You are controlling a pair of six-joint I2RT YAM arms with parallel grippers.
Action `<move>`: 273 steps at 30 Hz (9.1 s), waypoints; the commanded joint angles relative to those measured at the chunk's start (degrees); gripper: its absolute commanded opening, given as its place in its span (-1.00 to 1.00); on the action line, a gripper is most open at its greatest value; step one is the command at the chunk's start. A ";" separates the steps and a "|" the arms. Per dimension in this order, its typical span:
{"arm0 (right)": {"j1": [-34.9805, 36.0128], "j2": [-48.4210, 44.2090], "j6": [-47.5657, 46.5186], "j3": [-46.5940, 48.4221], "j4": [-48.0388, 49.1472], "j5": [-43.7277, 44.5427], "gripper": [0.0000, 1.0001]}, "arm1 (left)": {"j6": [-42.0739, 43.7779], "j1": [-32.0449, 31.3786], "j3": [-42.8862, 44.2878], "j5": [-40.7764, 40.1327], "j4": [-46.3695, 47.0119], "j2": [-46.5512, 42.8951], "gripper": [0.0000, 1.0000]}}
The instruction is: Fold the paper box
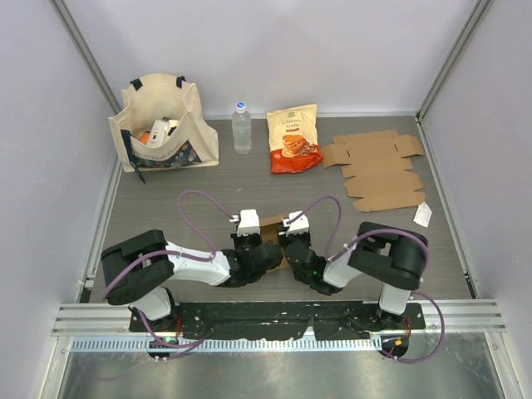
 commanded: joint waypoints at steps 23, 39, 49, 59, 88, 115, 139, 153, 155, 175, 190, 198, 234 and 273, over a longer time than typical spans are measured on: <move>-14.13 -39.35 17.21 -10.56 -38.08 -27.28 0.27 | 0.08 -0.18 0.74 1.82 -1.85 0.56 -0.99; -25.04 -34.27 36.84 -9.65 -47.30 -68.22 0.21 | -1.77 -0.18 1.09 2.35 -4.67 -1.11 -1.00; -28.11 -28.19 49.75 -10.10 -36.88 -73.14 -0.65 | 0.16 -0.18 1.97 4.80 -8.96 -5.67 -0.61; -33.38 -31.27 55.82 2.03 -62.92 -76.82 -0.99 | 15.48 -0.26 0.66 32.45 -26.83 -42.13 0.58; -40.84 -29.60 57.53 8.71 -69.68 -94.41 -0.08 | 43.77 -13.36 28.42 15.70 -41.05 3.90 -0.49; -71.34 -36.12 30.96 24.80 -93.87 -26.12 0.69 | -25.14 41.48 42.92 74.76 -70.40 2.83 -1.00; -95.62 -9.74 8.90 29.90 -81.29 -54.52 0.53 | -46.15 42.89 41.35 69.59 -61.45 -4.98 -1.00; -92.46 -5.34 8.46 31.92 -84.54 -43.17 -0.19 | -46.86 42.89 43.54 65.90 -61.18 -4.28 -1.00; -92.28 -5.96 8.90 30.95 -84.01 -42.91 -0.37 | -46.77 42.98 44.33 65.46 -61.97 -3.58 -0.99; -70.51 -35.92 22.42 24.71 -87.44 -47.98 -0.99 | -51.16 43.15 44.95 62.81 -60.13 -0.41 -1.00; -91.91 -21.01 15.59 26.47 -84.98 -47.38 0.77 | -49.67 43.15 43.63 64.13 -60.83 -0.94 -1.00; -98.78 -12.29 11.63 29.28 -85.67 -58.73 0.66 | -48.18 43.24 44.42 65.98 -61.71 -0.85 -0.99; -82.79 -24.39 17.33 28.75 -92.97 -42.47 -0.99 | -49.58 43.24 44.07 66.51 -60.83 -1.03 -1.00; -4.56 -17.04 -18.44 19.34 -26.35 -43.68 -0.98 | -52.22 46.05 55.94 68.70 -86.23 3.72 -1.00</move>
